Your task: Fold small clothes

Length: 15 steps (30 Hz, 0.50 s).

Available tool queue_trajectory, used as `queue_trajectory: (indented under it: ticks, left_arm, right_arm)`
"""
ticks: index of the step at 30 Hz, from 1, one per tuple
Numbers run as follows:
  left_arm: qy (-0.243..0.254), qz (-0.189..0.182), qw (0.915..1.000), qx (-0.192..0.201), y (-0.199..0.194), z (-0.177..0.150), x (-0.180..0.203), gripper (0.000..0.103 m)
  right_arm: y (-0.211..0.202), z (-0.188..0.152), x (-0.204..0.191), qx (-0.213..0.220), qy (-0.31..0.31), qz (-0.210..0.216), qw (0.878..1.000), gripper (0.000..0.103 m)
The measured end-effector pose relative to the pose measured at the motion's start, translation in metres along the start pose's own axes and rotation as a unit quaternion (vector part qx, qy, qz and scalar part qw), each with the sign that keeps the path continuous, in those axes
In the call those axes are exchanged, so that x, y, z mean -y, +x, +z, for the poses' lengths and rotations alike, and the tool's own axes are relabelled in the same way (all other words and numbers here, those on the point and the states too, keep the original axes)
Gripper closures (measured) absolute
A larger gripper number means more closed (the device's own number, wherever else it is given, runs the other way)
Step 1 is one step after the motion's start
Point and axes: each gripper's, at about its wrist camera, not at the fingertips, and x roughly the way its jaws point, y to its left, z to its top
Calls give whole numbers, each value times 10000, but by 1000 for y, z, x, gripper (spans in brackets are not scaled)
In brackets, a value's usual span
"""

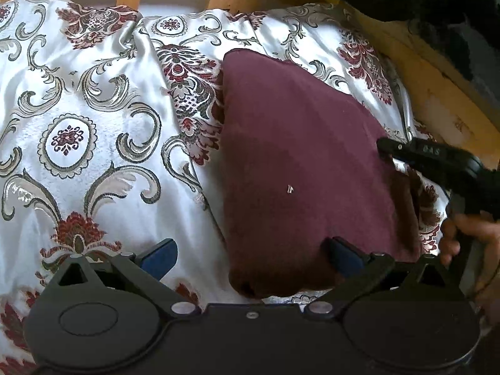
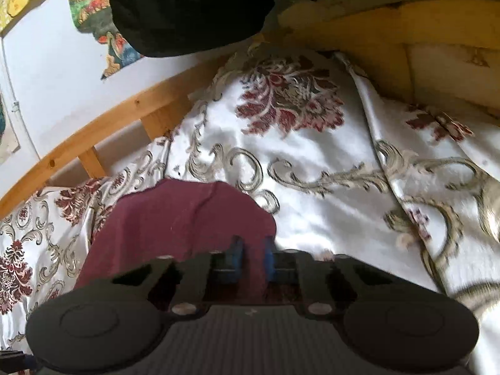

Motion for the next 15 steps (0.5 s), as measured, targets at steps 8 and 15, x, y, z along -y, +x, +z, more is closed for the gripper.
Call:
queue_trajectory:
  ticks: [8,15]
  left_arm:
    - [10,-6,10000,-45,4,-1,1,1]
    - [30,-8,10000,-55,6,-2,2,1]
  right_arm:
    - [1,9,-18,407,-803,199,9957,95]
    - [1,11,14,175,60,41,9998,72]
